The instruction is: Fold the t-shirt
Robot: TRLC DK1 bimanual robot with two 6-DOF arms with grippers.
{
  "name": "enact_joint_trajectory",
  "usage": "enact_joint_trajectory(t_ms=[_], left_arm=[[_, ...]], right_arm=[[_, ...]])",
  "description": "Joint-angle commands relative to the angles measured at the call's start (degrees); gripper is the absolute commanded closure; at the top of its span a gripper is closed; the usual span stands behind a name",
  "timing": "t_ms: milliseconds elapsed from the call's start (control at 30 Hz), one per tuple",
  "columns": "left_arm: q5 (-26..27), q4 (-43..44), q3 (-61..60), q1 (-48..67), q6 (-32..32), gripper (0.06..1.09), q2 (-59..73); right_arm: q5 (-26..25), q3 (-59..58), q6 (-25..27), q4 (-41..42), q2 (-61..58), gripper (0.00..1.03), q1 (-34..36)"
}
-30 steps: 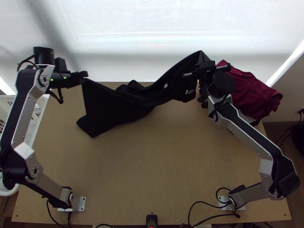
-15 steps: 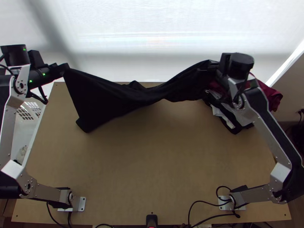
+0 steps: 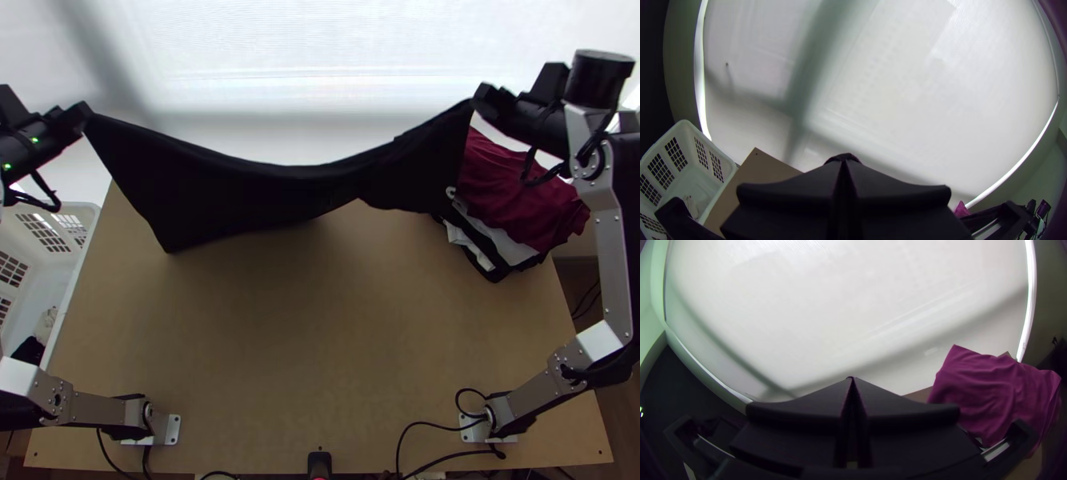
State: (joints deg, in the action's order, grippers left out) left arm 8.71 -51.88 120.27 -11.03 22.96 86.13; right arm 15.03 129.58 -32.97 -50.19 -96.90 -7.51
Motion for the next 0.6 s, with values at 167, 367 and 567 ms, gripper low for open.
enact_joint_trajectory(t_ms=[167,367,567], left_arm=[[-0.4,7.8,6.5,-3.8,1.1,1.05,-6.0],[-0.4,15.3,6.5,-5.4,1.5,1.05,-10.5],[-0.4,16.4,5.9,-7.2,2.3,1.05,-14.8]], right_arm=[[1.0,0.7,-2.6,15.0,6.4,1.00,2.8],[-1.7,-1.3,-3.2,28.4,12.1,1.00,6.6],[-1.8,-1.8,-2.9,30.1,19.0,1.00,11.1]])
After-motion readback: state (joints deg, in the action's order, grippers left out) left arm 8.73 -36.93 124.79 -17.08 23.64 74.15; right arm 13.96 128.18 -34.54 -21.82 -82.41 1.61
